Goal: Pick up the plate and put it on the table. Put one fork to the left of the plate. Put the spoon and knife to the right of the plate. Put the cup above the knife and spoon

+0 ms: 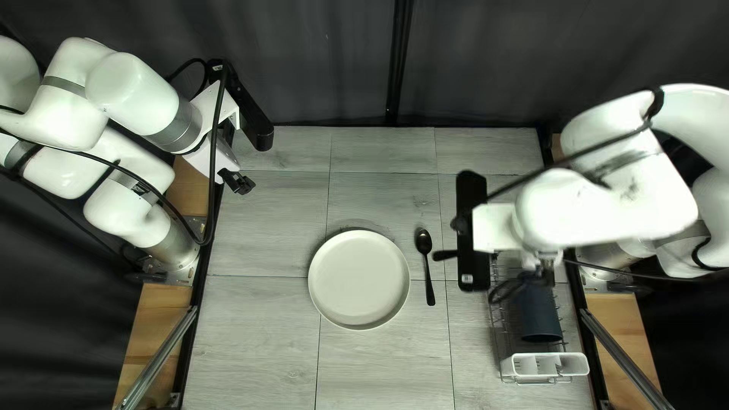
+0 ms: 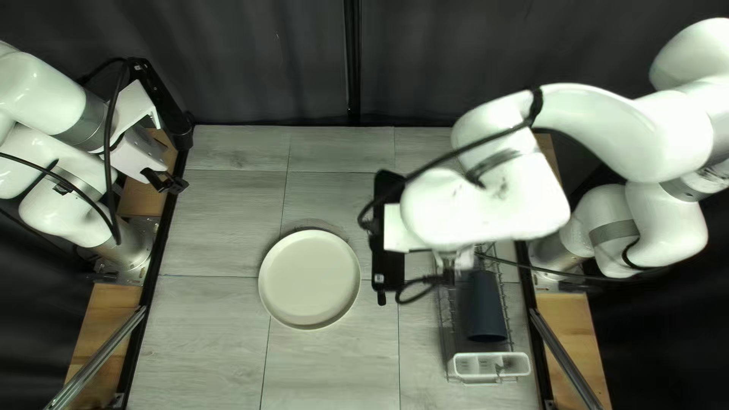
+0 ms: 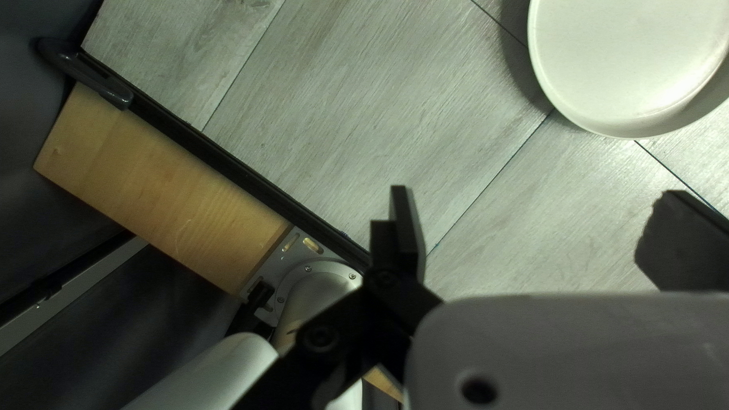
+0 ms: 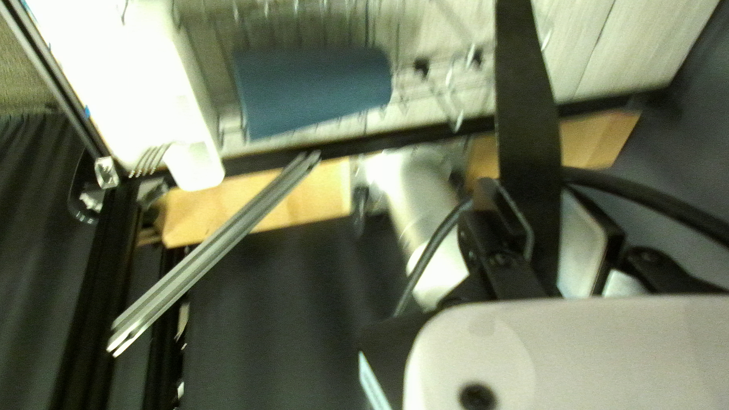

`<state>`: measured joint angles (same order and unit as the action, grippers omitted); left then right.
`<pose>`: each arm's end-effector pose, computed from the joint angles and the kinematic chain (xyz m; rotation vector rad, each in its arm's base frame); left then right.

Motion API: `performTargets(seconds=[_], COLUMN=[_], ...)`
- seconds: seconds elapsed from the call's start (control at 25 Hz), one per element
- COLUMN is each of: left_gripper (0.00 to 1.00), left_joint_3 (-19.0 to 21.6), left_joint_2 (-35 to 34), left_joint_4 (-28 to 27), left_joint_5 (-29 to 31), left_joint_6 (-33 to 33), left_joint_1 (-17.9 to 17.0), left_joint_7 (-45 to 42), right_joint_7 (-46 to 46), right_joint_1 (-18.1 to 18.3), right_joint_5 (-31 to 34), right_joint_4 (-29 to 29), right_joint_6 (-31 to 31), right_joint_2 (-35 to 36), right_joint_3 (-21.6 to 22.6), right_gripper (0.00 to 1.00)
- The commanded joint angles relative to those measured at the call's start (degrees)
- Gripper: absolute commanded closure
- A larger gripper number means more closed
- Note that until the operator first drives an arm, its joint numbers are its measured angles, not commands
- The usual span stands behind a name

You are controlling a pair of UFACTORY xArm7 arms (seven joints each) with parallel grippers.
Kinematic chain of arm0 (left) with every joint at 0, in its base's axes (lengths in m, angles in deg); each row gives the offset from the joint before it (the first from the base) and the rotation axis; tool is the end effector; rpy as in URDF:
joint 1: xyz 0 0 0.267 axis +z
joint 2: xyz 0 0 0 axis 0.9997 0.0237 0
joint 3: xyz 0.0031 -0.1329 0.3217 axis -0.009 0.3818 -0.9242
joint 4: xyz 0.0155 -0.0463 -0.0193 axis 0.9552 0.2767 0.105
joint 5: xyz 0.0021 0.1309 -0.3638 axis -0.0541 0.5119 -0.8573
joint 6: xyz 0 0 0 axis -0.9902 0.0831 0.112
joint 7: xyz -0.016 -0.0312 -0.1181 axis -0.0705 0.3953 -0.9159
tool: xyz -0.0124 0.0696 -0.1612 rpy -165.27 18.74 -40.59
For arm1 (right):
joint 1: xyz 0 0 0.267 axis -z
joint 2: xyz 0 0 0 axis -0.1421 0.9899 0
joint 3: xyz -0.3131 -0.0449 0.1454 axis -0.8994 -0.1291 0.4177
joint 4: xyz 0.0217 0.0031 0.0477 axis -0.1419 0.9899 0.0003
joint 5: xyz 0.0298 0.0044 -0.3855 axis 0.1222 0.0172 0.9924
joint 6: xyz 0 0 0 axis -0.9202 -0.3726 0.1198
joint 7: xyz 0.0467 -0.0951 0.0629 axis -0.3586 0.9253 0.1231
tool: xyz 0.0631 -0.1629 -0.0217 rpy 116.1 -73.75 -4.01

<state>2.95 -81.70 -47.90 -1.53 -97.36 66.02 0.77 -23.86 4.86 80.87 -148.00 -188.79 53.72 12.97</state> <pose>0.2318 0.0649 0.3594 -2.8579 -1.0024 -0.3398 0.3480 0.0819 0.3941 2.9135 -0.0247 -0.3747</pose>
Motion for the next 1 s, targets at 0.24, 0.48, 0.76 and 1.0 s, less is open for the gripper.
performTargets(seconds=[0.24, 0.48, 0.76, 1.0], left_gripper=[0.0, 0.0, 0.0, 0.0], left_joint_3=[0.0, 0.0, 0.0, 0.0], left_joint_2=[0.0, 0.0, 0.0, 0.0], left_joint_4=[0.0, 0.0, 0.0, 0.0], left_joint_5=[0.0, 0.0, 0.0, 0.0], left_joint_6=[0.0, 0.0, 0.0, 0.0], left_joint_1=[0.0, 0.0, 0.0, 0.0], left_joint_7=[0.0, 0.0, 0.0, 0.0], right_joint_7=[-6.2, -16.3, -24.7, -22.0], right_joint_1=[0.1, 1.7, 1.5, 0.5], right_joint_5=[-3.2, -10.9, -19.4, -18.1], right_joint_4=[1.3, 0.9, 0.0, -0.2], right_joint_6=[-5.4, -9.8, -8.5, 1.4], right_joint_2=[-4.1, -6.3, -7.6, -6.2], right_joint_3=[0.7, 0.1, 0.9, 2.7], right_gripper=[1.0, 1.0, 1.0, 1.0])
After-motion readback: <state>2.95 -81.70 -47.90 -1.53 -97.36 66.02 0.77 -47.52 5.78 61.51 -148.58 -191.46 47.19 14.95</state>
